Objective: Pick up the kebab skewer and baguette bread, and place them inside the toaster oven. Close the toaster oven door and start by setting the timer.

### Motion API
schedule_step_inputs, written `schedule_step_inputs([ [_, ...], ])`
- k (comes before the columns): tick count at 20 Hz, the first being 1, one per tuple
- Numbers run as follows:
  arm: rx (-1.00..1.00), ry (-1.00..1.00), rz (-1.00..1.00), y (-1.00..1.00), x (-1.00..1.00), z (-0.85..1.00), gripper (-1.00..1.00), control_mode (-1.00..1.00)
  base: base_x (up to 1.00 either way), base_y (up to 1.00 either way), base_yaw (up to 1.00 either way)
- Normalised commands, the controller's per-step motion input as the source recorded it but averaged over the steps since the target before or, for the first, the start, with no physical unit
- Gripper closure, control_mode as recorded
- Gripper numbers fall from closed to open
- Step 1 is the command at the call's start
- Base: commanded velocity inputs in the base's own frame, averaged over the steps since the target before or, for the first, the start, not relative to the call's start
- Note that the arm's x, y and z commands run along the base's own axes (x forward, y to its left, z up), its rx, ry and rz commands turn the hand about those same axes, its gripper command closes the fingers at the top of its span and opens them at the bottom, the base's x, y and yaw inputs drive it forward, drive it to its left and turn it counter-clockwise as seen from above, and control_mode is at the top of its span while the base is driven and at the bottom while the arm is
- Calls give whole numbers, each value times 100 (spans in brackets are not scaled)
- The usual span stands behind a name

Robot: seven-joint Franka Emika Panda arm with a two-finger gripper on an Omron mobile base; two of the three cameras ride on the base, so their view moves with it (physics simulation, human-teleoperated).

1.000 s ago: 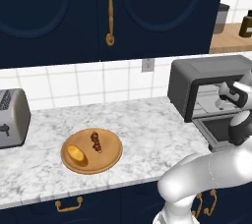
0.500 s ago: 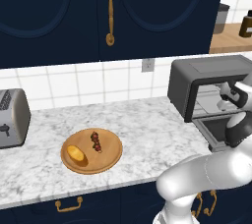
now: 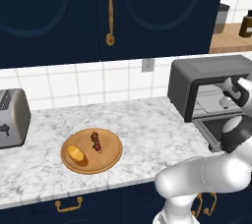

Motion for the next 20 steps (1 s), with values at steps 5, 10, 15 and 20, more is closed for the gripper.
schedule_step_inputs([
  [5, 0, -2, 0, 1, -30, 32, -100, -100, 0, 0, 0],
  [10, 0, 0, 0, 35, -46, 24, -100, -100, 0, 0, 0],
  [15, 0, 0, 0, 77, -39, 11, -100, -100, 0, 0, 0],
  [20, 0, 1, 0, 95, -16, 7, -100, -100, 0, 0, 0],
])
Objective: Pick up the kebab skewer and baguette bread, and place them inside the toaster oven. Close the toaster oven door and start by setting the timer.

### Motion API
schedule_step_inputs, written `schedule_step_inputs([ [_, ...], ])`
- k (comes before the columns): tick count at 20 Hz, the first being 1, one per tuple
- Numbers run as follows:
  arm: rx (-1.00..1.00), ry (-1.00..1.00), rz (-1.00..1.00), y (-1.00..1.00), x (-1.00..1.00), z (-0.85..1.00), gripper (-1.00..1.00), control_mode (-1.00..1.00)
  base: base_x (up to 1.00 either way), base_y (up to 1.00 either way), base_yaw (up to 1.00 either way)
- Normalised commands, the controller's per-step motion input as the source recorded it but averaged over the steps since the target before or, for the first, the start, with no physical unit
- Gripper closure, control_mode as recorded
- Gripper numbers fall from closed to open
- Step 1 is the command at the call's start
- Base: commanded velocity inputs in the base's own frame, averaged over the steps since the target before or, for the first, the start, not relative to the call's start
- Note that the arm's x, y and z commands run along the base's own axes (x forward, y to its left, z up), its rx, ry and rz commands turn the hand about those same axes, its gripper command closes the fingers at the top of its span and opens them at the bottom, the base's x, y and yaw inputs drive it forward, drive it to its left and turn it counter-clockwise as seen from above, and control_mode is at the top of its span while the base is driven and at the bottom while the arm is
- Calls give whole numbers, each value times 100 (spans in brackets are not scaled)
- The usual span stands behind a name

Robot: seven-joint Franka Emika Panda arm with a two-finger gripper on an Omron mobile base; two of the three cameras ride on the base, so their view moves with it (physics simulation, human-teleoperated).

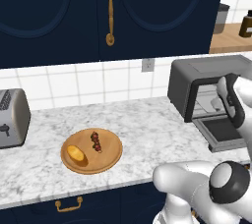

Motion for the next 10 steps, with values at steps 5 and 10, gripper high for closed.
schedule_step_inputs([
  [5, 0, 3, 0, 100, -5, 1, -100, -100, 0, 0, 0],
  [10, 0, 5, 0, 100, 0, 0, -100, -100, 0, 0, 0],
])
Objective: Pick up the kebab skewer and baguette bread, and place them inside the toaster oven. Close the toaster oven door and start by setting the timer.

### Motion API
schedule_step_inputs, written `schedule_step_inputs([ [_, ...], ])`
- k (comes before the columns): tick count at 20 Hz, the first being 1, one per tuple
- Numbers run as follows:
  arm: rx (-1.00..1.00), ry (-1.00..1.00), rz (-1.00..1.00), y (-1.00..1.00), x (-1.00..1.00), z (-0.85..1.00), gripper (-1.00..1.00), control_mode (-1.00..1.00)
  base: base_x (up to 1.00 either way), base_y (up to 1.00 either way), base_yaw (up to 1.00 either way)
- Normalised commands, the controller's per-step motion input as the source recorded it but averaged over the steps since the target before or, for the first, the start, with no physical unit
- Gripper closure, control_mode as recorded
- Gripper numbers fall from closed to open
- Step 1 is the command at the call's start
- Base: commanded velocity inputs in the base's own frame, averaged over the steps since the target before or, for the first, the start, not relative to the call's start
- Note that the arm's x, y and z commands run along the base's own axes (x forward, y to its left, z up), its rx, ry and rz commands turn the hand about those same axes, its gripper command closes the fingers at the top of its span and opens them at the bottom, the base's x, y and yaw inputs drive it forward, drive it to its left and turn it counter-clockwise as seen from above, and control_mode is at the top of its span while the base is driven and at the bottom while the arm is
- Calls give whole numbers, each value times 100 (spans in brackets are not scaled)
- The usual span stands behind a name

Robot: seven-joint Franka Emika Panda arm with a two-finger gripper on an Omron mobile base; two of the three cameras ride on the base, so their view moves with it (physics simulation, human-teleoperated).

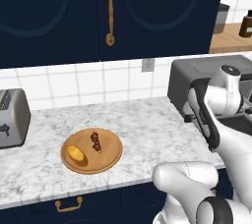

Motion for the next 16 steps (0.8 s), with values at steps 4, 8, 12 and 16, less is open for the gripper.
schedule_step_inputs([
  [4, 0, 2, 0, 100, 0, 0, -100, -100, 0, 0, 0],
  [8, 0, 2, 0, 100, 0, 0, -100, -100, 0, 0, 0],
  [12, -1, 7, 0, 100, 5, 0, -100, -100, 0, 0, 0],
  [16, -1, 14, 0, 100, 12, 0, -100, -100, 0, 0, 0],
])
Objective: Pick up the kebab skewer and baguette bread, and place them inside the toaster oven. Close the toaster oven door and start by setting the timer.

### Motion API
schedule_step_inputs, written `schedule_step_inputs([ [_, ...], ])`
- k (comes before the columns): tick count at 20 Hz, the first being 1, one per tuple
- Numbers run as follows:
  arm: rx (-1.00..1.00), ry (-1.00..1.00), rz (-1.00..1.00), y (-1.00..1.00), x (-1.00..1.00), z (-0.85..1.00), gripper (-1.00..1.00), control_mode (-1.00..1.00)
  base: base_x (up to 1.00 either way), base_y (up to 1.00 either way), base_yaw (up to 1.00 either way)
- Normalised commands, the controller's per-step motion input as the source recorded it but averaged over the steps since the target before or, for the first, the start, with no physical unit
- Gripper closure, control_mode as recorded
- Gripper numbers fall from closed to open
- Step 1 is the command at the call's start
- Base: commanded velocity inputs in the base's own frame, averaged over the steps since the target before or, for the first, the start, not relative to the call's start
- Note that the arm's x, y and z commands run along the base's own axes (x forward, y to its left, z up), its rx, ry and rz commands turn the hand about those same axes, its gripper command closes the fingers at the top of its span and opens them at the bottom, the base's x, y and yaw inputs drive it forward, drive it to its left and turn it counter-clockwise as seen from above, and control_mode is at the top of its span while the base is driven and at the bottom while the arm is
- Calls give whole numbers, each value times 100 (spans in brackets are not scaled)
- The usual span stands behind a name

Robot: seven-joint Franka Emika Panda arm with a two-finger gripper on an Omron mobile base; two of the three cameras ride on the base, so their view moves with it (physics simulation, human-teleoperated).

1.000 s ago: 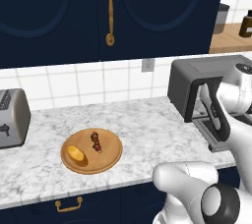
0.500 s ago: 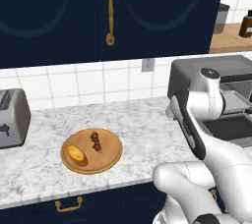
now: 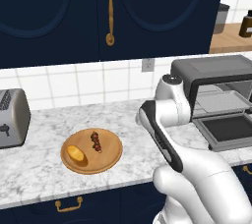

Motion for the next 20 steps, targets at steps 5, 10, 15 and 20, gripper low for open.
schedule_step_inputs([
  [5, 0, 10, 0, 100, 6, 0, -100, -100, 0, 0, 0],
  [10, 0, 10, 2, 100, 6, 0, -100, -100, 0, 0, 0],
  [15, 0, 11, 5, 98, 1, -11, -100, -100, 0, 0, 0],
  [20, 0, 4, 3, 93, 0, -29, -100, -100, 0, 0, 0],
])
